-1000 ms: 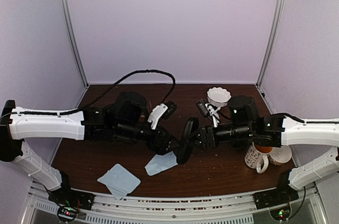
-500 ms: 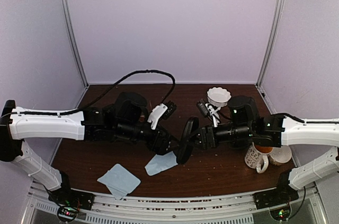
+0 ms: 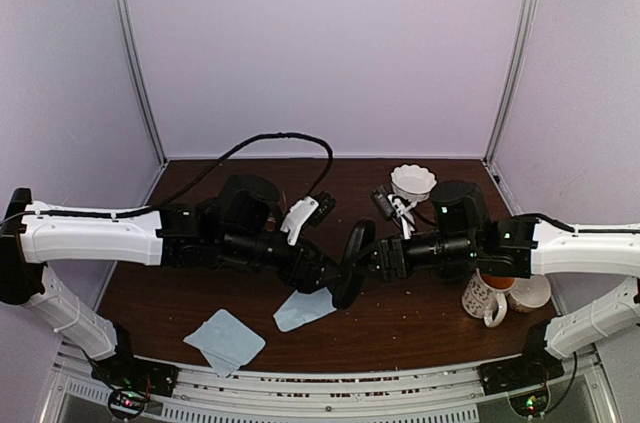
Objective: Organize the sunglasses
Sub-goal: Open the sunglasses case.
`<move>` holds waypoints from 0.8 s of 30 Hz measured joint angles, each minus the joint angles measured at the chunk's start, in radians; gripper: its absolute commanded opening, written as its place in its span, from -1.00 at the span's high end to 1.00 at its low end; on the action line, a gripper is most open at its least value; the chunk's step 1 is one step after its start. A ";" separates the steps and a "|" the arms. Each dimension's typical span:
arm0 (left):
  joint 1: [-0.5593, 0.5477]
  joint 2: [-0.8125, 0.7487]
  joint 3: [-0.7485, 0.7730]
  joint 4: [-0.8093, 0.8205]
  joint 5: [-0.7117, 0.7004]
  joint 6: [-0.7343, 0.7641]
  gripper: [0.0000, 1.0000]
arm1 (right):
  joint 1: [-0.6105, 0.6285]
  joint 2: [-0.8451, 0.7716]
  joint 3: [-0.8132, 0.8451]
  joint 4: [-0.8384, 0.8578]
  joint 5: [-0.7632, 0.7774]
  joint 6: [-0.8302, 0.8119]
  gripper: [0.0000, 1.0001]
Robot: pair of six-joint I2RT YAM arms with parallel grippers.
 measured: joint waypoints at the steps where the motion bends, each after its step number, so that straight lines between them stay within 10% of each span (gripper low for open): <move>1: 0.000 0.000 0.000 0.000 0.000 -0.001 -0.51 | 0.000 0.000 -0.001 0.002 0.000 0.000 0.24; 24: -0.021 -0.034 -0.079 0.132 0.045 -0.030 -0.49 | -0.006 -0.056 -0.056 0.062 -0.098 -0.036 0.24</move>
